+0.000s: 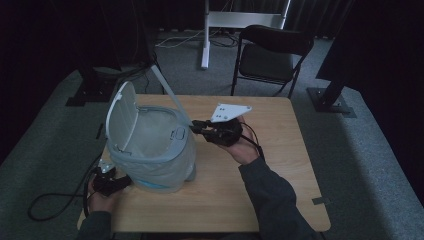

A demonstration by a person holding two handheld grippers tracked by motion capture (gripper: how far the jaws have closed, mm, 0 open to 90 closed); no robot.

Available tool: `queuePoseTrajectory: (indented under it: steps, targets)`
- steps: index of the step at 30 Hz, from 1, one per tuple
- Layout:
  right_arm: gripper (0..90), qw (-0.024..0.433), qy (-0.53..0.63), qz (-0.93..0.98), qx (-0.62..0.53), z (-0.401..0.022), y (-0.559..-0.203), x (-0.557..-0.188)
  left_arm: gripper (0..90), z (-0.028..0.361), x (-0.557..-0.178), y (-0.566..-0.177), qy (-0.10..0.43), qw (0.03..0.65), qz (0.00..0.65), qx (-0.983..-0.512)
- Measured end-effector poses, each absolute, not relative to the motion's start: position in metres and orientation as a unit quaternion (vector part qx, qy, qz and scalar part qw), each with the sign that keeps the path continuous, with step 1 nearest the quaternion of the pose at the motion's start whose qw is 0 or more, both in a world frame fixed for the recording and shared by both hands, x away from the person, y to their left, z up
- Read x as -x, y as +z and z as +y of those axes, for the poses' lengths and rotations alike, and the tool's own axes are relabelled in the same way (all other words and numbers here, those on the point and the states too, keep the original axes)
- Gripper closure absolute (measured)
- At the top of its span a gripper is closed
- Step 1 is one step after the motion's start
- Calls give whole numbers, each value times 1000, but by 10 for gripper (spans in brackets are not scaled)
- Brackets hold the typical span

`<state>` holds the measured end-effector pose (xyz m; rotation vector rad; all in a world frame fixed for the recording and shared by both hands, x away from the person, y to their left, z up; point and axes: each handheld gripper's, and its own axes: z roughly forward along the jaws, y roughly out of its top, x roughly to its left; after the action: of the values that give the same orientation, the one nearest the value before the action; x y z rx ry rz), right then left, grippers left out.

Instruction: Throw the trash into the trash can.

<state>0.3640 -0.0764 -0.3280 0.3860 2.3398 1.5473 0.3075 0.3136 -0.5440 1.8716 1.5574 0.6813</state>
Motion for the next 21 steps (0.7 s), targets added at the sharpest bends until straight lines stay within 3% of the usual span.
queuePoseTrajectory:
  steps: [21]
  targets:
    - [790, 163, 546, 813, -123, -59, -311, -371, 299, 314, -307, -544, 257, 302, 587, -706]
